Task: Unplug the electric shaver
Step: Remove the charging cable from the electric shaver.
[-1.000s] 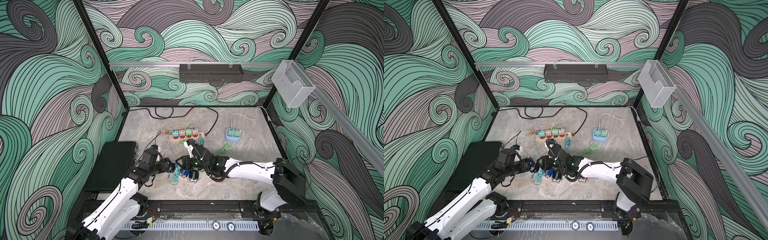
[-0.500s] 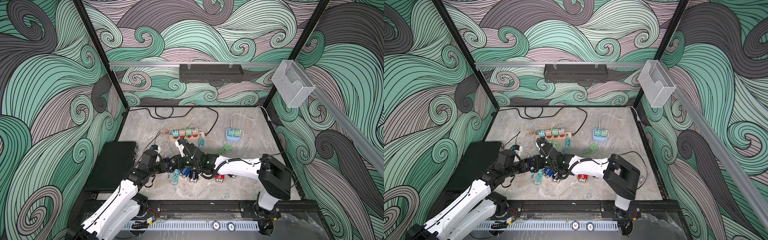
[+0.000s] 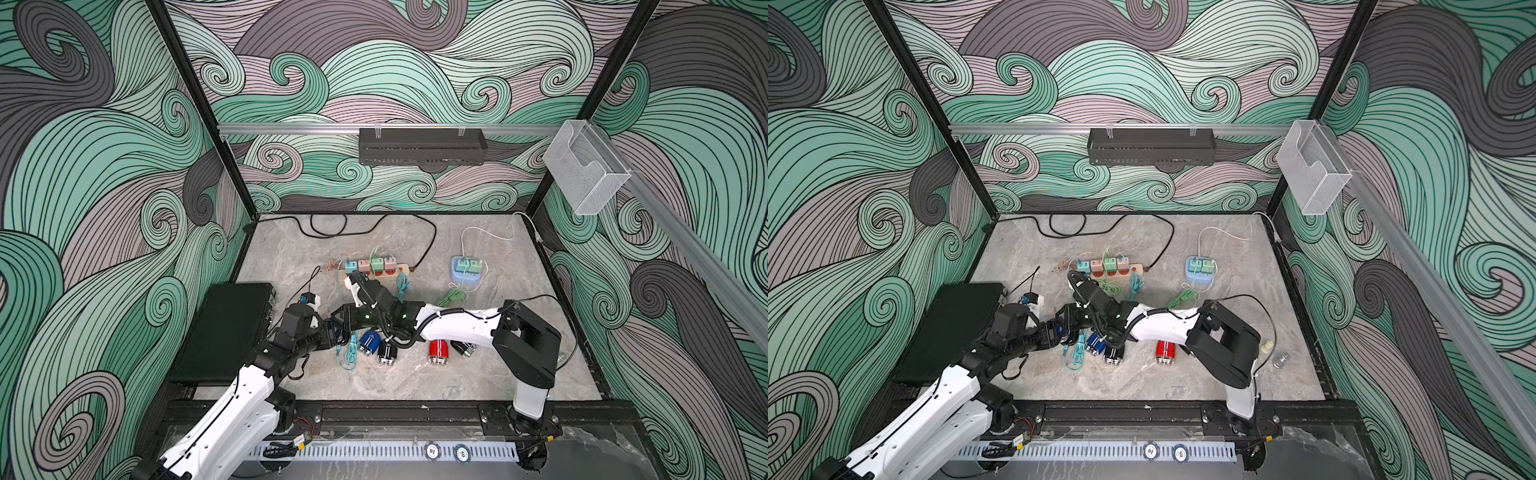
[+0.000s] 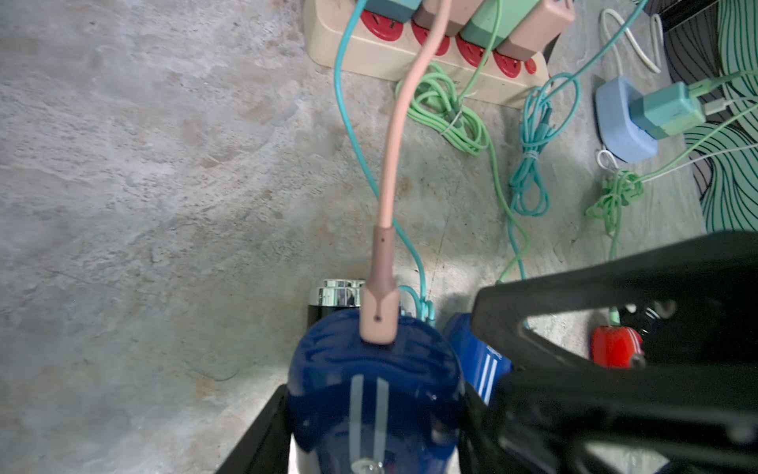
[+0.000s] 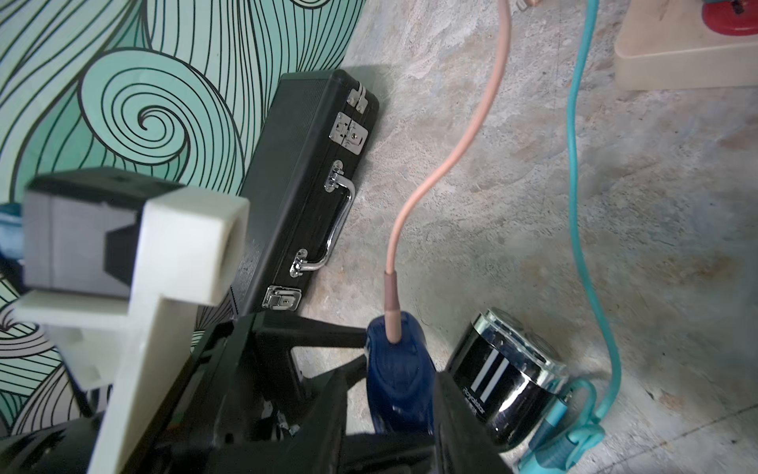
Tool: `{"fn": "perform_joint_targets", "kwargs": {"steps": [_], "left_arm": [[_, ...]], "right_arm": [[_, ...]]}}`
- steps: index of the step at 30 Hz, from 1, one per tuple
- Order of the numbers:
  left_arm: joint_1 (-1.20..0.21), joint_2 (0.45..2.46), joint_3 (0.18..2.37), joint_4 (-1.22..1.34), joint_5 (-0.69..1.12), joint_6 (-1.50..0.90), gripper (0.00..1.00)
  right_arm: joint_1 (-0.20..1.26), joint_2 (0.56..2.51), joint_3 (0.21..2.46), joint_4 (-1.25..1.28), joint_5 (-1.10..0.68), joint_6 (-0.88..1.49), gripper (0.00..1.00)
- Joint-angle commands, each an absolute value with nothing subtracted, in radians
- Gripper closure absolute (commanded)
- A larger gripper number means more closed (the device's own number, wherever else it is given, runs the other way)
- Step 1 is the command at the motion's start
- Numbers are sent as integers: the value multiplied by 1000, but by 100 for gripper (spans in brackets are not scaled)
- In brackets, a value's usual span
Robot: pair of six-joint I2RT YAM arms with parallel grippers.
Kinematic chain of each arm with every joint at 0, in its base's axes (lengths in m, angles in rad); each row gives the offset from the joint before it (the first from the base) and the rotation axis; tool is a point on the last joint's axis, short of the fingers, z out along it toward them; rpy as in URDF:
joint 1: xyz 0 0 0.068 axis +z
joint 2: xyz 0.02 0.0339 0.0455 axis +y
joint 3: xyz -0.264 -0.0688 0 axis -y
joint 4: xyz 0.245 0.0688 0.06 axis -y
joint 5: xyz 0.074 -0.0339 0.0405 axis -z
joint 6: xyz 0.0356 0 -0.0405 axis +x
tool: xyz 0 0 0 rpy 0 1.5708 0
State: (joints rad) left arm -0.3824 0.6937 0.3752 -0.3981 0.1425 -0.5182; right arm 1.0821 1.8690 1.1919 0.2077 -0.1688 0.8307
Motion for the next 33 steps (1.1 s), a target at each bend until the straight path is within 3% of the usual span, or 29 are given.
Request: {"fn": "perform_joint_targets", "kwargs": {"steps": [1, 22, 27, 33], "left_arm": [[-388, 680, 383, -327, 201, -485, 54], [-399, 677, 371, -316, 242, -474, 55], [-404, 684, 373, -318, 240, -472, 55], [-416, 689, 377, -325, 233, -470, 56]], "right_arm": [[1082, 1891, 1216, 249, -238, 856, 65], [1018, 1975, 1319, 96, -408, 772, 69], [1016, 1993, 1335, 84, -405, 766, 73], [1011, 1988, 1319, 62, -376, 739, 86]]}}
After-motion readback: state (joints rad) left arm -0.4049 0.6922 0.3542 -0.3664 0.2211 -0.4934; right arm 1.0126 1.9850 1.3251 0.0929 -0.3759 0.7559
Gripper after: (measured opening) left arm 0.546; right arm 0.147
